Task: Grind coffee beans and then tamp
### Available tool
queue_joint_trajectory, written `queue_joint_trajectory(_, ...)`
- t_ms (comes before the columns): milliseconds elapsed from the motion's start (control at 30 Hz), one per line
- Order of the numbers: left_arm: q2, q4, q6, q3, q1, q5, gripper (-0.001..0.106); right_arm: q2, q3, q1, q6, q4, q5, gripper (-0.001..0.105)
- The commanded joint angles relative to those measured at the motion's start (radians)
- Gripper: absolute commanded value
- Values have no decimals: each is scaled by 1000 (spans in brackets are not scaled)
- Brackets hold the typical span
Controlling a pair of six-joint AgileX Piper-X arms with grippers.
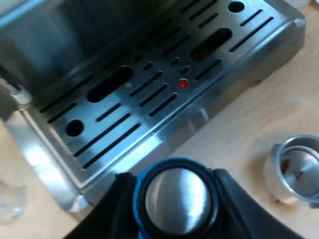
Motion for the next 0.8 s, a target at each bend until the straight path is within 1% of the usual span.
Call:
queue_joint_trajectory(33,-24,-1,-1,56,52,44,1,59,-3,-3,-18,-74,-16,67)
queue_joint_trajectory(100,-40,-1,-1,95,71,50,1,98,-3,-3,-18,-121,-16,67)
queue_joint_trajectory(200,-55,-3,-1,141,74,50,1,133,-3,-3,-16,-161,-16,67)
queue_joint_trajectory(267,-55,-3,-1,152,74,50,1,160,-3,-3,-16,-188,-16,67)
queue_joint_trajectory(333,-55,-12,12,194,74,50,1,168,-3,-3,-16,-192,-16,67)
queue_joint_trajectory(367,-55,-16,14,197,74,50,1,178,-3,-3,-14,-198,-16,67)
queue_joint_trajectory(400,-55,-41,15,231,74,48,1,209,-3,-3,-8,-219,-16,67)
queue_joint_trajectory(433,-55,-51,15,238,74,46,1,217,-3,-3,-8,-224,-16,67)
queue_joint_trajectory(500,-55,-89,15,278,74,43,1,251,-3,-3,-8,-246,-16,67)
queue_joint_trajectory(633,-55,-147,15,329,74,43,1,291,-3,-3,-8,-261,-16,67)
queue_joint_trajectory(800,-56,-251,27,383,74,43,1,323,-3,-3,-8,-291,-16,67)
